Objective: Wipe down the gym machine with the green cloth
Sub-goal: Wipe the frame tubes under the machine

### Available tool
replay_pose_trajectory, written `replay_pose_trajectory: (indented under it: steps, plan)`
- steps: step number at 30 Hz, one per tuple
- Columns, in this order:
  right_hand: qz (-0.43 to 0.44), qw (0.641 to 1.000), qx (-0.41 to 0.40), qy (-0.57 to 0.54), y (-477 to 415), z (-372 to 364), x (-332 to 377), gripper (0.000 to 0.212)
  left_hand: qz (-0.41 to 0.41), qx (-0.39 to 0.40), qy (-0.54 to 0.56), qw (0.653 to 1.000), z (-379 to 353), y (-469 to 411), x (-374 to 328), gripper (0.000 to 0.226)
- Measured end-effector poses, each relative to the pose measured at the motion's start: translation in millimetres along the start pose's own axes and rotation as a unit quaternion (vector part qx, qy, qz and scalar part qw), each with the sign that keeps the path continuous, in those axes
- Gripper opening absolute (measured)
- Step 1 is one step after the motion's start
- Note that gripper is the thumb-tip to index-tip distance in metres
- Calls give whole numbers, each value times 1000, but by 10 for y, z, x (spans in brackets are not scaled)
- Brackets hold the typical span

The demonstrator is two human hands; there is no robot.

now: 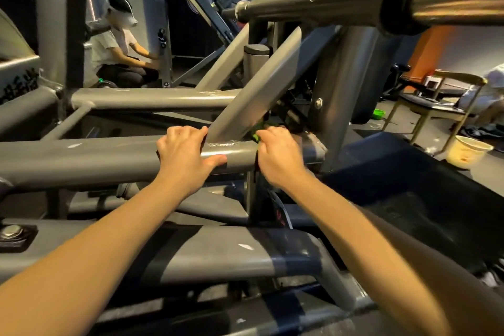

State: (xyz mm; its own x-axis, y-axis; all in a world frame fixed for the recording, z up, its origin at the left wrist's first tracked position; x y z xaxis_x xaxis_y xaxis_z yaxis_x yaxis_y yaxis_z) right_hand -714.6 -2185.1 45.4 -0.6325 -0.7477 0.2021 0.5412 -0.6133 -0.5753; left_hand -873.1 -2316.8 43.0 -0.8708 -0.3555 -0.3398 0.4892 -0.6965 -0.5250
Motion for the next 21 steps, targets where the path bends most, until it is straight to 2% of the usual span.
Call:
replay_pose_trajectory:
  steps: [3, 6, 8, 10, 12, 14, 16, 17, 21]
  plan:
    - [93, 996, 1, 17, 67, 6, 31, 33, -2, 1, 2, 1000, -3, 3, -15, 76]
    - [99, 995, 15, 23, -21, 93, -324, 35, -6, -4, 3, 1000, -7, 8, -17, 75]
    - [70, 992, 16, 104, -119, 203, -592, 31, -8, -10, 1, 1000, -13, 7, -5, 75]
    - [40, 989, -29, 138, -107, 238, -694, 25, -12, -11, 8, 1000, -28, 10, 10, 76]
    - [-15, 991, -101, 83, 27, 157, -597, 21, -16, -15, 13, 1000, -39, 13, 25, 78]
    - [-112, 982, -151, -20, 135, -30, -495, 24, -17, -15, 13, 1000, -44, 9, 31, 78]
    - [-156, 976, -147, -50, 236, -228, -321, 38, -15, -11, 13, 1000, -54, -2, 36, 77]
    - [-141, 979, -139, -45, 283, -302, -187, 41, -15, -8, 13, 1000, -56, -2, 33, 76]
    - [21, 989, -149, -13, 436, -386, 313, 41, -22, -15, 13, 1000, -47, 18, 29, 72]
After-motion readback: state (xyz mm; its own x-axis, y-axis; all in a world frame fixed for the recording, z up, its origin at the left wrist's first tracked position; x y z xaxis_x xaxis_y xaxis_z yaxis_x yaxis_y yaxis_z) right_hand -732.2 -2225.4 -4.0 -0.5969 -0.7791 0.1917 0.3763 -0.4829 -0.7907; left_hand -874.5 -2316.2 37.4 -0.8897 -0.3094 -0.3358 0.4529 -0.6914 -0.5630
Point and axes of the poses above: each hand's wrist, its own y-axis away from the middle knuckle, its own z-axis out of the back of the hand, x = y × z, the point moved 1 cm from there along -y, towards the middle knuckle, and after that the axes turned 3 degrees about y, right-handed, at the moved point
